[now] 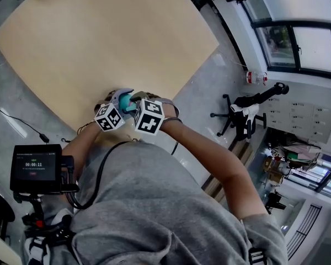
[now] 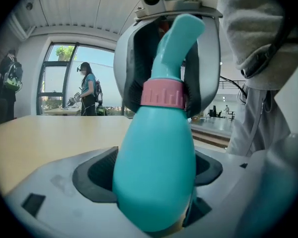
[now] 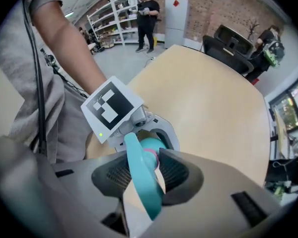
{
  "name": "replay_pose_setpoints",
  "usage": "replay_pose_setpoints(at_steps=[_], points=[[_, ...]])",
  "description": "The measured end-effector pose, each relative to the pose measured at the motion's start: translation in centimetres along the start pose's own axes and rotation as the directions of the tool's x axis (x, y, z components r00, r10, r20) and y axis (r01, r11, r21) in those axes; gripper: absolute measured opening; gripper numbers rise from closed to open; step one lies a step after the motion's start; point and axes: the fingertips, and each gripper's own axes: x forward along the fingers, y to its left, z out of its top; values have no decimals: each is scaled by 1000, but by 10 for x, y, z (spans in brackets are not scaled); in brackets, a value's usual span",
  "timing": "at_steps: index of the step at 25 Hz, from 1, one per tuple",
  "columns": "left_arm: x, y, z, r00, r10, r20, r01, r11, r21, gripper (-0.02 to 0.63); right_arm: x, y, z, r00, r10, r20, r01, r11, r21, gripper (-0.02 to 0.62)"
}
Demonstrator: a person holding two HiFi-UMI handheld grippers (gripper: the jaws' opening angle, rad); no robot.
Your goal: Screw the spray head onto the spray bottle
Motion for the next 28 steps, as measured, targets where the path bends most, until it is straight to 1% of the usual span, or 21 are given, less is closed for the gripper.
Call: replay_pose_setpoints(at_steps=[4, 8, 11, 16, 19, 24, 28], points=[[2, -1, -3, 999, 44, -22, -43, 998, 52, 382, 0, 0, 1, 1000, -1, 6, 1, 994, 112, 143], [4, -2, -5, 996, 75, -42, -71, 993, 90, 383, 0, 0, 2, 1000, -7, 7, 5, 983, 185, 144], [5, -2, -8, 994, 90, -56, -84, 991, 106, 385, 2, 0, 3, 1000, -7, 16, 3, 979, 206, 146], [6, 1, -13, 992, 107, -69, -99, 988, 120, 391, 5, -2, 5, 1000, -13, 15, 10, 981, 194, 146], [7, 0, -18, 993, 86, -83, -76, 990, 120, 396, 8, -2, 5, 1000, -18, 13, 15, 981, 195, 146], [9, -1, -28, 991, -5, -135, 20, 993, 113, 400, 16, -7, 7, 1000, -13, 11, 10, 972, 233, 146], [2, 4, -29, 992, -22, -126, 34, 996, 87, 405, 23, -13, 7, 1000, -15, 14, 11, 971, 240, 147]])
